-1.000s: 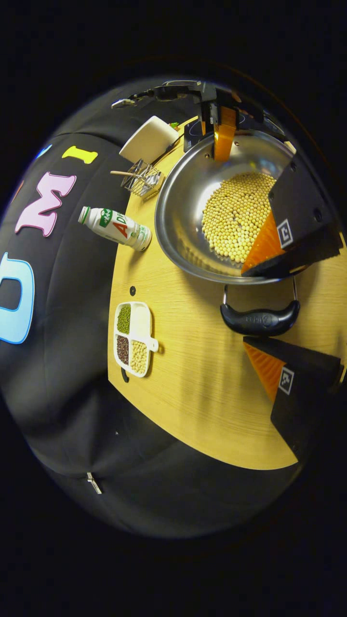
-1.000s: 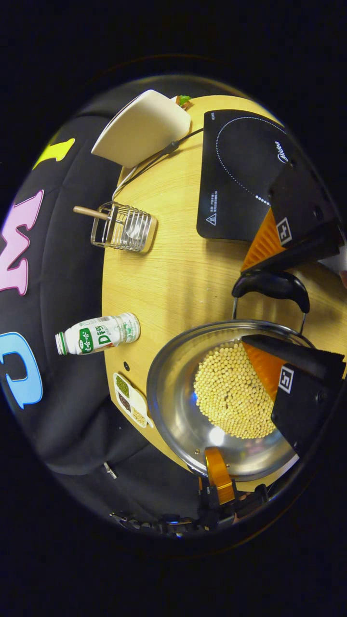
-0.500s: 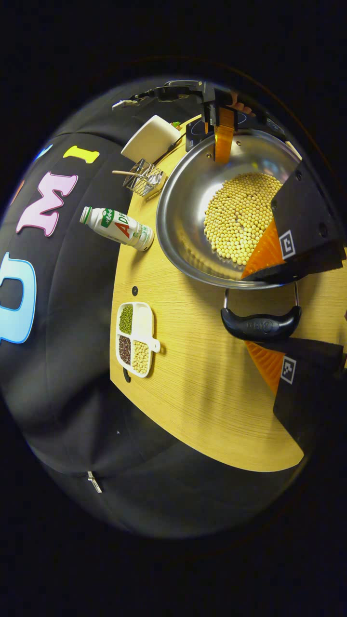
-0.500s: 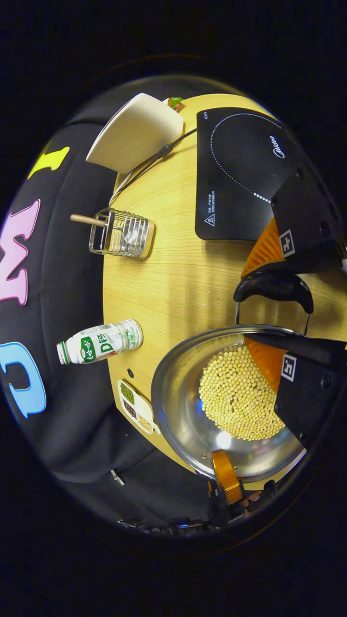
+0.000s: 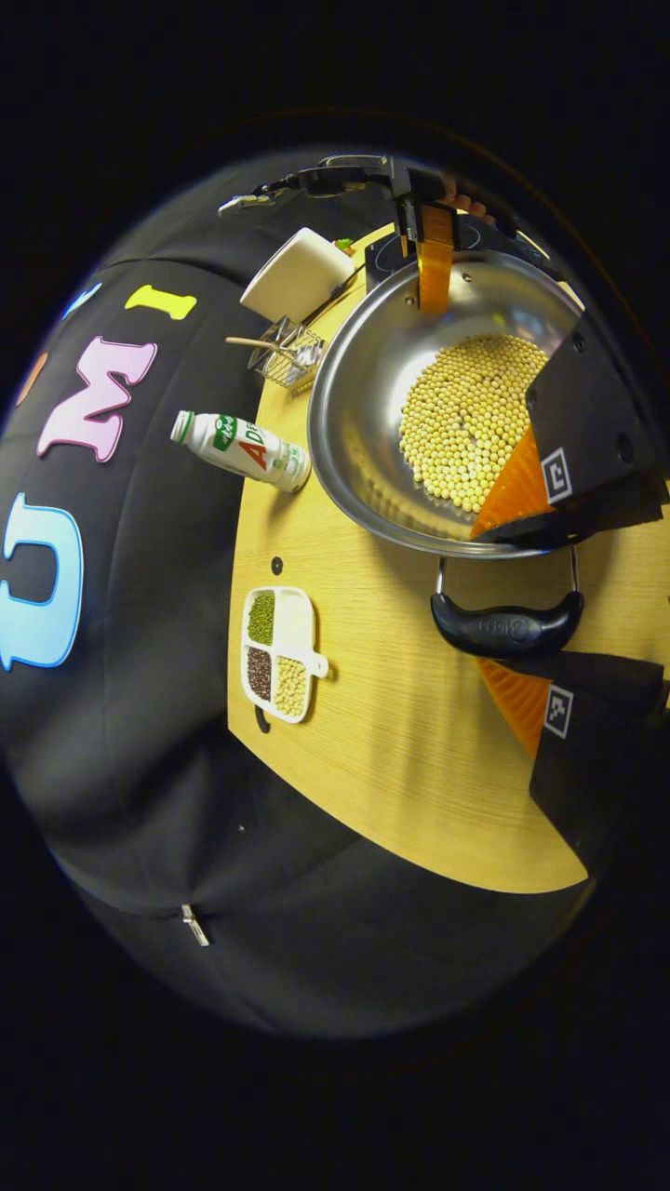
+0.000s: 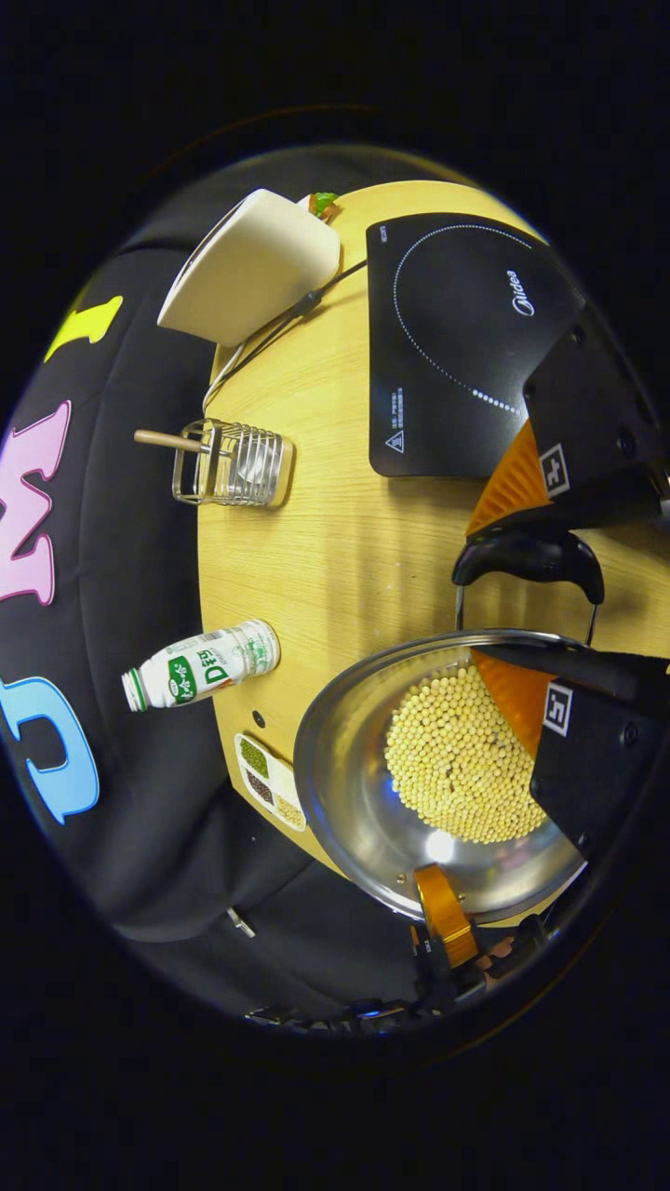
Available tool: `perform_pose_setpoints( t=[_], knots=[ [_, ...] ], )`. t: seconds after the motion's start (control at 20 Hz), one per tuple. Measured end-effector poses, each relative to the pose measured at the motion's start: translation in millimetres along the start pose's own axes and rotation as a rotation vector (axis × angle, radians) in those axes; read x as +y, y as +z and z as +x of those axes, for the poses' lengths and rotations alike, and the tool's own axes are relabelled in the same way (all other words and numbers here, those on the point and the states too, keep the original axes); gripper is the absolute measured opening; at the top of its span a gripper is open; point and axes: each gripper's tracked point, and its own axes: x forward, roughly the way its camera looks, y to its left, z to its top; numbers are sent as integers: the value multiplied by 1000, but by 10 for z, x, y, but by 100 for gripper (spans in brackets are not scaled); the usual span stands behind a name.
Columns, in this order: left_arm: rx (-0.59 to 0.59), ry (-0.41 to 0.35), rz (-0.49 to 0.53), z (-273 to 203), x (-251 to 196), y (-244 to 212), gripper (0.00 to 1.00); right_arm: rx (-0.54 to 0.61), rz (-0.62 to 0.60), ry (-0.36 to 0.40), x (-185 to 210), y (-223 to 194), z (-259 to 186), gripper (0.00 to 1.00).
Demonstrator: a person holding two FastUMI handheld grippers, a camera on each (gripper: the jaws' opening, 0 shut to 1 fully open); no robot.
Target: First push the handle of the pot to place it horizontally, then grasp the pot with both hands and set it on the induction cooktop.
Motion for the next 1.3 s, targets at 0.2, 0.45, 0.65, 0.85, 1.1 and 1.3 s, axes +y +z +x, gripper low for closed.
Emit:
perform_pose_setpoints(
  t=[0.2,0.45,0.65,0.85,1.1,1.3],
  knots=[
    [3,1,18,-143,-194,118,57,-1,16,-1,-140,57,-206,57],
    [3,-22,25,-278,-527,219,56,-7,32,-22,-422,121,-488,57],
    [2,-52,25,-325,-818,276,56,-39,31,-47,-671,176,-704,57],
    [10,-90,33,-326,-1163,320,56,-66,45,-80,-974,190,-923,57],
    [8,-115,50,-321,-1644,367,56,-71,66,-100,-1419,186,-1094,57],
    [23,-136,58,-254,-2086,363,56,-68,79,-121,-1837,164,-1217,57]
  ],
)
